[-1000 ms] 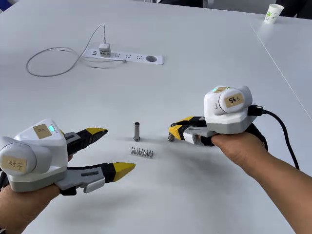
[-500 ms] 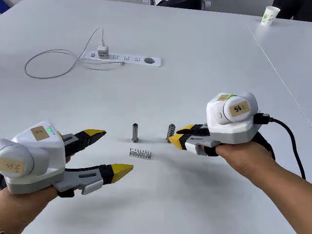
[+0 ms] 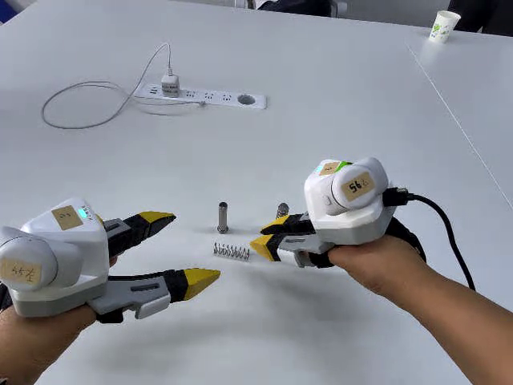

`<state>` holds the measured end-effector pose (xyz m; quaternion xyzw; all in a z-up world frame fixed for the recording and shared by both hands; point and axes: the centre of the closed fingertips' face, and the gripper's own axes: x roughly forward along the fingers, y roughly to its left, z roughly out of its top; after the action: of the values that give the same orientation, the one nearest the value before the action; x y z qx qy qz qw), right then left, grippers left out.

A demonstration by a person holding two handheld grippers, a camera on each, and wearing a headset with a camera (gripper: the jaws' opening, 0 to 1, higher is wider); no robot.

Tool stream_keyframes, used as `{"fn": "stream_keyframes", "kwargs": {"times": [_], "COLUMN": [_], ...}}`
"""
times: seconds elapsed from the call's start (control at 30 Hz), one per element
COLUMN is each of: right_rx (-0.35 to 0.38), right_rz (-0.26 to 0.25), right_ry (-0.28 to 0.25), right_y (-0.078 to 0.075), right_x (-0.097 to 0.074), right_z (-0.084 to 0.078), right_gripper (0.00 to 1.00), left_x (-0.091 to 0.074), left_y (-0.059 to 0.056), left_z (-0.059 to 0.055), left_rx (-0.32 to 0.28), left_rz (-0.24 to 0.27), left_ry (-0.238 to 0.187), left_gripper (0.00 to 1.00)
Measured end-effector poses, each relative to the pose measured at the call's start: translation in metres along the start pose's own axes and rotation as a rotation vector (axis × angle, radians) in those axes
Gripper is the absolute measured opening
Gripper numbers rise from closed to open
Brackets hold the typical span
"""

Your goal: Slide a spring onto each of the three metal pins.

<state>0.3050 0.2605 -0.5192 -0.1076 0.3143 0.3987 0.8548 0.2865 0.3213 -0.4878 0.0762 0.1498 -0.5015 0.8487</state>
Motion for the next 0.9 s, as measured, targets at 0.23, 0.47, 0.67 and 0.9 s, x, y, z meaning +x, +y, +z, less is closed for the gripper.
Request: {"fn": "stream_keyframes", "kwargs": {"times": [0.23, 0.47, 0.67, 0.9], "right_rx": [-0.081, -0.182, -0.214, -0.268], "right_rz": [0.057, 0.091, 0.104, 0.116], "right_ry": [0.057, 0.124, 0.15, 0.208], "right_y": [0.011, 0.017, 0.016, 0.016], "right_x": [0.018, 0.036, 0.047, 0.058], "right_z": [0.002, 0.0, 0.001, -0.006], "right_gripper": [0.16, 0.16, 0.16, 0.15], "left_x": [0.0, 0.001, 0.0, 0.0], "left_y": [0.0, 0.001, 0.002, 0.003], "left_z": [-0.002, -0.004, -0.006, -0.008], "left_rx": [-0.004, -0.007, -0.013, -0.019], "left_rz": [0.003, 0.004, 0.007, 0.009], "left_ry": [0.005, 0.007, 0.011, 0.012], "left_gripper": [0.63, 0.63, 0.63, 0.63]}}
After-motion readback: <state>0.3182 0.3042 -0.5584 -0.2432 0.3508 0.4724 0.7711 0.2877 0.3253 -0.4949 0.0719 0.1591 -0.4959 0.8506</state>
